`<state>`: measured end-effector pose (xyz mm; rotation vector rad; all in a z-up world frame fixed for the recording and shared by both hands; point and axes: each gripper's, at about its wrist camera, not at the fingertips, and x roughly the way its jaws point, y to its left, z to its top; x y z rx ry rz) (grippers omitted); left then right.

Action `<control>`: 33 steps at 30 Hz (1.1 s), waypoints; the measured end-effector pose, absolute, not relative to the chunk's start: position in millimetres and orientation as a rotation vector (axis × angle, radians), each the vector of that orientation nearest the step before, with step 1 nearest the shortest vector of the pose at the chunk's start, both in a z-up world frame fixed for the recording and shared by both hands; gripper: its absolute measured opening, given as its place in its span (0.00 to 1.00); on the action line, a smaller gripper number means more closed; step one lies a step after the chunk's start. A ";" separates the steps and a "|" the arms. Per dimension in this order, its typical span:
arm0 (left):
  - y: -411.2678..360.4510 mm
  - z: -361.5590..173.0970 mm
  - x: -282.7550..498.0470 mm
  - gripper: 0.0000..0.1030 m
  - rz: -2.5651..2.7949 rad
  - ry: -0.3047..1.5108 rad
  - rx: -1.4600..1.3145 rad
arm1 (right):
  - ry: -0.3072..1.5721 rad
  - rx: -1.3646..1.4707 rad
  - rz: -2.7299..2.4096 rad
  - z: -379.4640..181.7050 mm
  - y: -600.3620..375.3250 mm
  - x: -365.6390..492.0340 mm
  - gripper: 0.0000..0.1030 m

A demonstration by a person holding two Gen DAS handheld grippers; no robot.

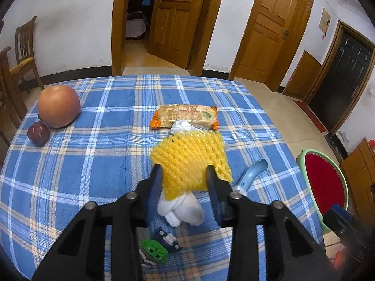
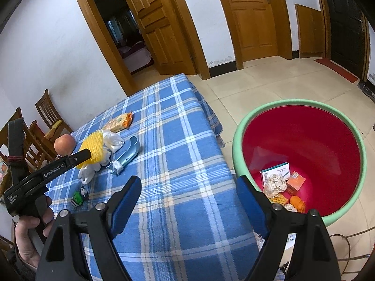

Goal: Collect trash
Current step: 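Grasp the yellow foam net sleeve with the left tool while the right tool grasps the white knotted cloth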

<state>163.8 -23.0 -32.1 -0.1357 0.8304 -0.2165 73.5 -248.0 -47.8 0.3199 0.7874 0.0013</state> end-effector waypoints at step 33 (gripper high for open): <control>51.2 3.8 102.8 0.18 -0.118 0.740 -0.209 | 0.780 0.247 0.145 -34.1 -172.8 77.3 0.82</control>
